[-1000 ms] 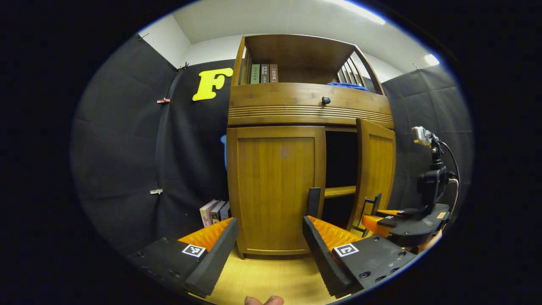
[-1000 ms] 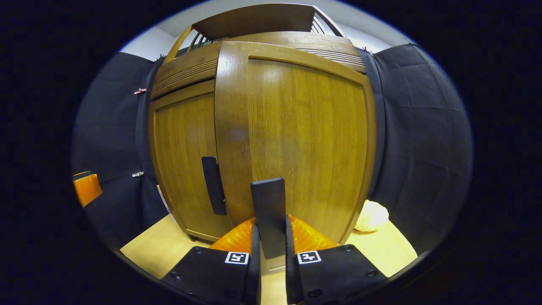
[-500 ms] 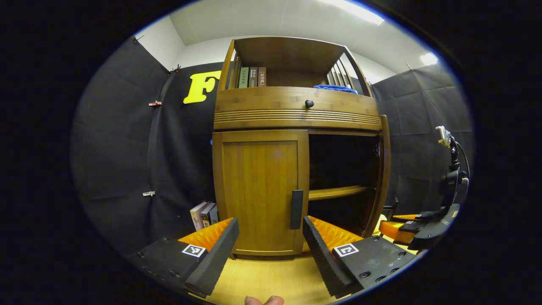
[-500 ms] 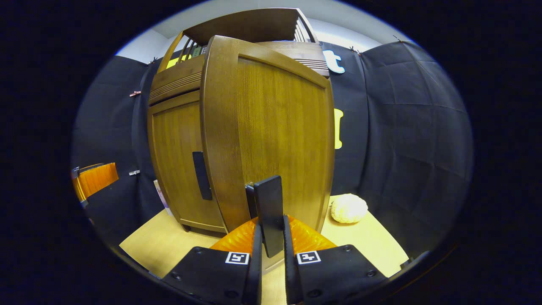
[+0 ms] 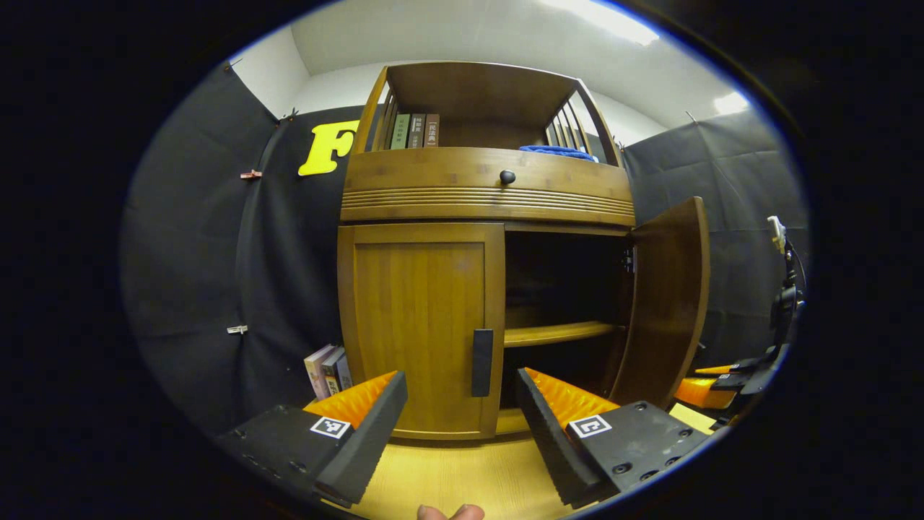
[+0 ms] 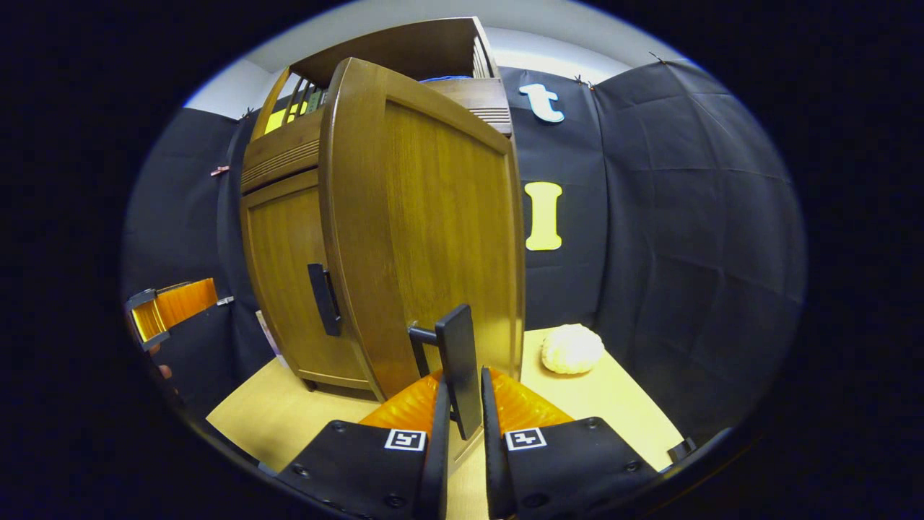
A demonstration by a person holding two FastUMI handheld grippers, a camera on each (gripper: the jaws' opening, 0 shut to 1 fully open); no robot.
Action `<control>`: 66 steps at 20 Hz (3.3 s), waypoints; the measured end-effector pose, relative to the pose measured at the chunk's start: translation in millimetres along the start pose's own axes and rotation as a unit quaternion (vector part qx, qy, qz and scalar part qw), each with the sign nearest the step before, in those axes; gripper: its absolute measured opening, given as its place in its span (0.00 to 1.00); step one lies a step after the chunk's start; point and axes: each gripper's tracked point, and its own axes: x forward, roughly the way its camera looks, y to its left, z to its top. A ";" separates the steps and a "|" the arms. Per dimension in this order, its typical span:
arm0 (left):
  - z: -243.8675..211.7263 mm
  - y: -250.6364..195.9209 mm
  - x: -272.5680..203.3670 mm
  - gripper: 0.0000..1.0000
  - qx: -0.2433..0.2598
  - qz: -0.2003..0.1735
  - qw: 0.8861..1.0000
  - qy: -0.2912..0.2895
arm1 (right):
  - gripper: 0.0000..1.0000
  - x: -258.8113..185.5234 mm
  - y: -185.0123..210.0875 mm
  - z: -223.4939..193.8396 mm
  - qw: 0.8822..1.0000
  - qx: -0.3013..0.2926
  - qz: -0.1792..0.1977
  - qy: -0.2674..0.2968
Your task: Open the right door of the double-door shoe cabinet with the right hand, and open the left door with the left hand.
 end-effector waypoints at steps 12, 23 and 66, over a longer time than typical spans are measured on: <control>-4.3 -18.6 7.7 0.94 -0.007 -0.001 1.000 0.006 | 0.20 -9.5 -86.9 11.4 1.000 -0.002 -0.008 -0.001; -1.2 -30.7 15.3 0.94 -0.007 0.003 1.000 0.008 | 0.16 -21.3 -124.5 20.8 1.000 0.003 -0.023 -0.015; -79.7 -27.5 209.6 0.41 0.000 0.009 0.997 0.077 | 0.98 -81.5 -28.8 66.8 0.997 0.007 -0.019 -0.072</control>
